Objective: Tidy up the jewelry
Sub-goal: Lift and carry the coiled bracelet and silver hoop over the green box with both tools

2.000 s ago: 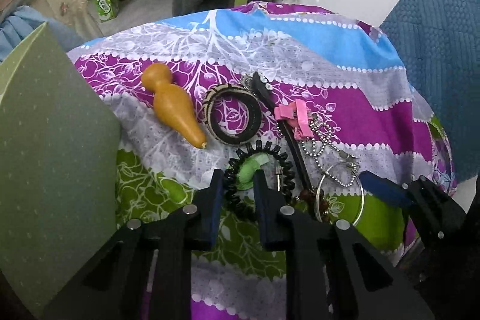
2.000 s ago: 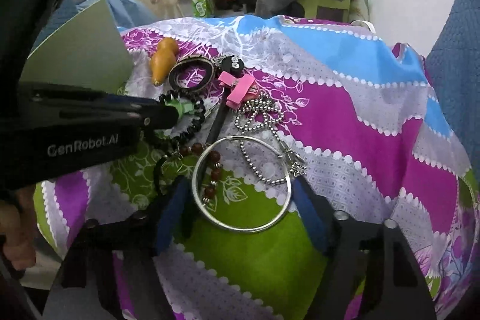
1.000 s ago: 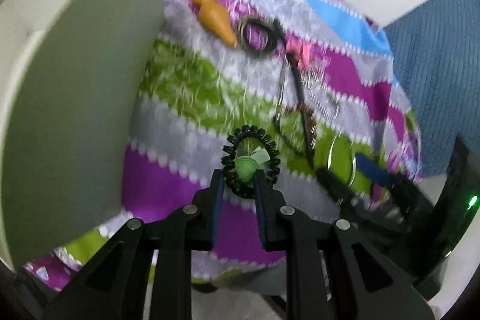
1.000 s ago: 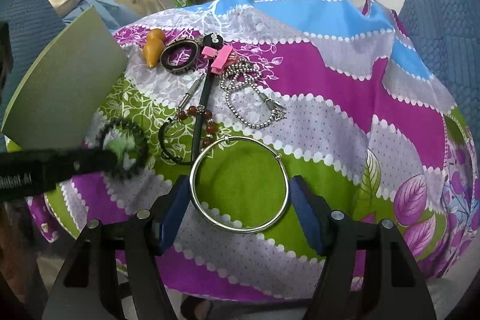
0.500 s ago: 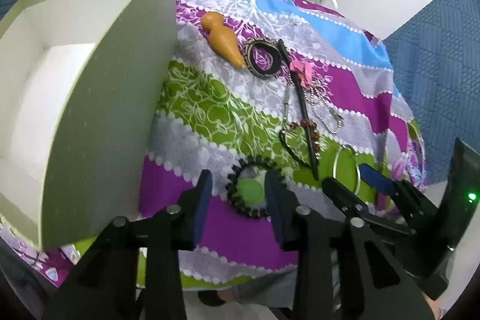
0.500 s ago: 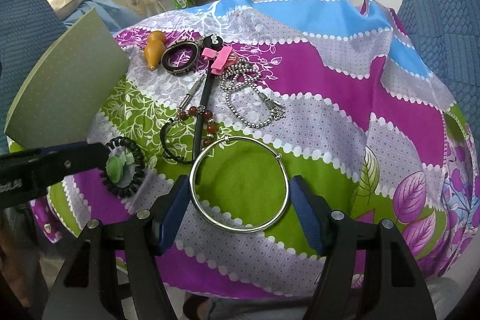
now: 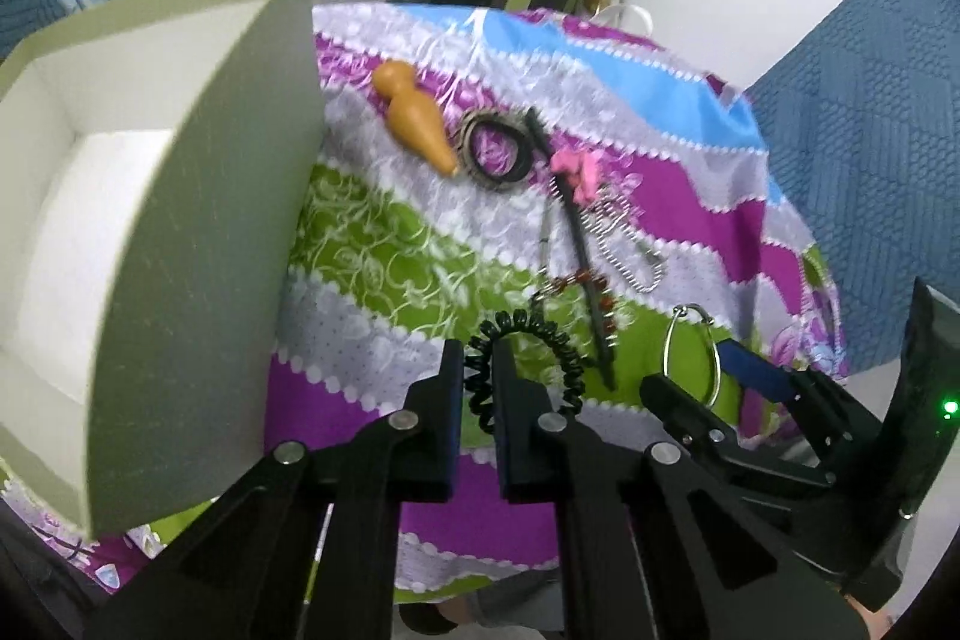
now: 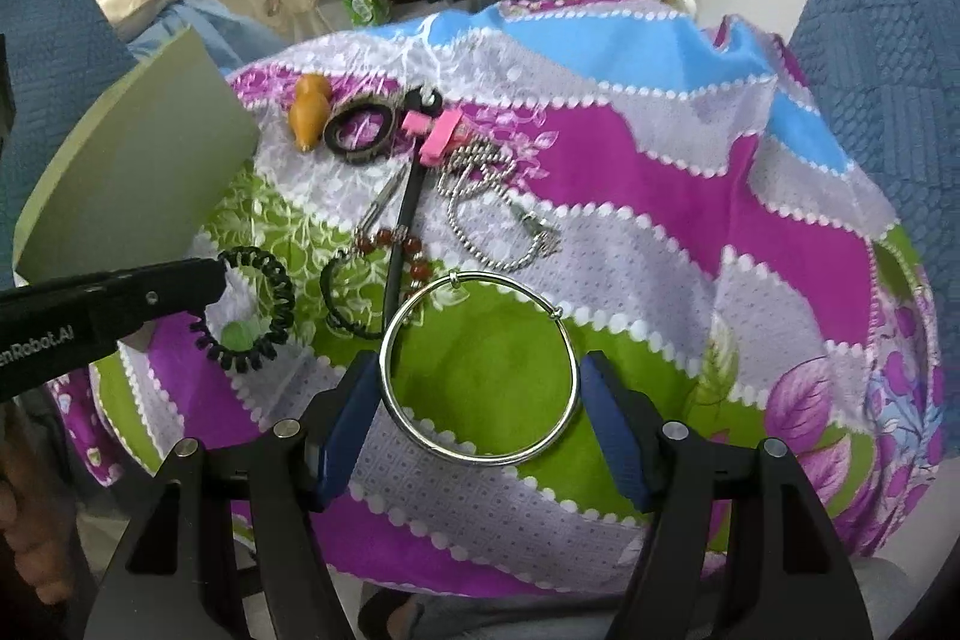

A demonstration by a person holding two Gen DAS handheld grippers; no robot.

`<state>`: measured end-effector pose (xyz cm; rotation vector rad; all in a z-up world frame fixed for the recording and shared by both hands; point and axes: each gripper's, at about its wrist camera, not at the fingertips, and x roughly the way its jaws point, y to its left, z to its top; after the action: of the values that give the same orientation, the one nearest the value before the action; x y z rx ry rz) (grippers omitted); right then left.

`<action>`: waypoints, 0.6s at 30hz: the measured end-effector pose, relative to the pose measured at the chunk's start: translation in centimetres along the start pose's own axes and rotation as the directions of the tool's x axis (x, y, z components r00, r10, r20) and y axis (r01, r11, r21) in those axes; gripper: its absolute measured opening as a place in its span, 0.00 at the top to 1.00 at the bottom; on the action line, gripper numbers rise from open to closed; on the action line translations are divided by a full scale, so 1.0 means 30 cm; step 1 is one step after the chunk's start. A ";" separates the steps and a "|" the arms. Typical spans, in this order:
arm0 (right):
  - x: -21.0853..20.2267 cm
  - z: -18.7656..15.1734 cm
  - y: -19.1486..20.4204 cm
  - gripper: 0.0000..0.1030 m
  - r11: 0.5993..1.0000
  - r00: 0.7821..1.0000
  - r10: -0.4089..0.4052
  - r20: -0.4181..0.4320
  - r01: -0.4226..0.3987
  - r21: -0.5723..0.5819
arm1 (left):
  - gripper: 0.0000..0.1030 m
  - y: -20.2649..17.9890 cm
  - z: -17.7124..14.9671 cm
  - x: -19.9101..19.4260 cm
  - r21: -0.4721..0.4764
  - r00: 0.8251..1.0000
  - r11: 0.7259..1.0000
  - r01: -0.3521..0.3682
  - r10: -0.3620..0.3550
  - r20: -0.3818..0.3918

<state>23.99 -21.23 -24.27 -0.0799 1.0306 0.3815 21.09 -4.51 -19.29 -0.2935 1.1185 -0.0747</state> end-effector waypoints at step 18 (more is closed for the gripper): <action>-0.451 0.163 0.057 0.36 0.995 0.988 -0.084 0.132 0.076 0.060 | 0.92 -0.085 0.130 -0.448 0.061 0.990 0.996 0.059 -0.066 0.123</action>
<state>21.27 -22.14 -10.06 -0.0458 0.9015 0.2814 18.91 -3.42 -5.26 -0.2779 0.9814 -0.1422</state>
